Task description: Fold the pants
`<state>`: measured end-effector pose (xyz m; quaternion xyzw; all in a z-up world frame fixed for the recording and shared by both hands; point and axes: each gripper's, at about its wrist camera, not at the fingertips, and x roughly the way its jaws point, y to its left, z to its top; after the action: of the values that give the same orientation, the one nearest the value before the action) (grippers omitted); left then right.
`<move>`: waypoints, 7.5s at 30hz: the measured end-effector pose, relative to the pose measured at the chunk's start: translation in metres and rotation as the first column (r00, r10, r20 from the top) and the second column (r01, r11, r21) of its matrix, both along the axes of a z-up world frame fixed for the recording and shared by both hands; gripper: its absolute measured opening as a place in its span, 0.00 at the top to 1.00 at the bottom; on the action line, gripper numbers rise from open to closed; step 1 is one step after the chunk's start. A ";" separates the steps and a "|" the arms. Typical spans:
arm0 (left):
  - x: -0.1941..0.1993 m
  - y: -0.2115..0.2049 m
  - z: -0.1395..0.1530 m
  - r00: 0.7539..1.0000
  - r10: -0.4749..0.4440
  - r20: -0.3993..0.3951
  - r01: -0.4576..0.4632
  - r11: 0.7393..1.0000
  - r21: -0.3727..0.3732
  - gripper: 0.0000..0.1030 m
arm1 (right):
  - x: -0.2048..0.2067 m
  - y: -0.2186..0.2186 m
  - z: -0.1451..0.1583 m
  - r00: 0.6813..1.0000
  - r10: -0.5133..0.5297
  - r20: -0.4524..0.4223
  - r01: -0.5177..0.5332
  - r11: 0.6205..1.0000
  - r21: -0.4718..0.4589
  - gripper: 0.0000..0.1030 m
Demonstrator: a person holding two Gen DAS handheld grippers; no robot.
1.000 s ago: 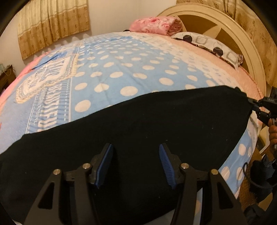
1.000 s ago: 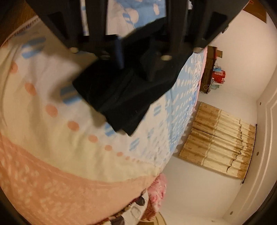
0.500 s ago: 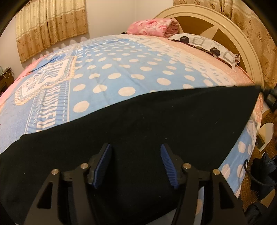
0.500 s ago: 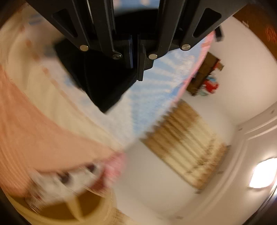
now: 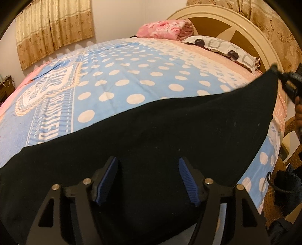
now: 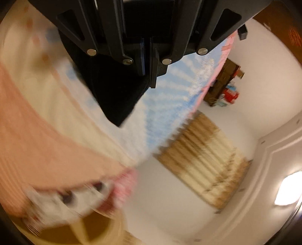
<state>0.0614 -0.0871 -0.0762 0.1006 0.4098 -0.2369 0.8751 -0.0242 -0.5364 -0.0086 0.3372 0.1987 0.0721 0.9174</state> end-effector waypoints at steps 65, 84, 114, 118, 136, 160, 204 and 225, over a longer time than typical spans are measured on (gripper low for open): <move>-0.059 -0.029 -0.009 0.985 -0.151 0.080 0.145 0.987 0.075 0.29 | -0.027 0.188 -0.070 0.931 0.251 -0.265 -0.352 0.811 -0.467 0.51; -0.050 -0.018 -0.007 0.991 -0.126 0.047 0.125 0.992 0.028 0.29 | -0.023 0.204 -0.071 0.895 0.317 -0.313 -0.443 0.702 -0.557 0.77; -0.049 -0.009 -0.004 0.993 -0.119 0.020 0.119 0.993 0.005 0.29 | -0.017 0.245 -0.074 0.853 0.375 -0.364 -0.517 0.503 -0.693 0.96; -0.050 -0.002 -0.004 0.994 -0.110 -0.002 0.109 0.994 -0.012 0.29 | -0.032 0.245 -0.074 0.861 0.364 -0.355 -0.501 0.487 -0.715 0.98; -0.034 0.022 0.007 1.000 0.010 0.012 -0.009 0.997 -0.076 0.29 | -0.036 0.246 -0.061 0.885 0.381 -0.266 -0.453 0.582 -0.675 0.97; -0.035 -0.027 0.013 0.997 -0.057 0.051 0.059 0.998 -0.034 0.28 | -0.070 0.101 -0.082 0.970 0.030 -0.243 -0.096 0.960 -0.263 0.96; -0.021 -0.064 -0.006 0.994 -0.084 0.072 0.086 0.996 -0.020 0.24 | -0.097 -0.049 -0.140 0.959 -0.268 -0.096 0.284 0.873 0.397 0.67; -0.020 -0.056 -0.001 0.997 -0.067 0.048 0.068 0.997 -0.027 0.23 | -0.084 -0.004 -0.064 0.986 -0.151 0.075 0.136 0.974 0.182 0.90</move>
<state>0.0416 -0.1434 -0.0771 0.1072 0.3819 -0.2698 0.8774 -0.1083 -0.5401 -0.0730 0.4272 0.1256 0.0378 0.8946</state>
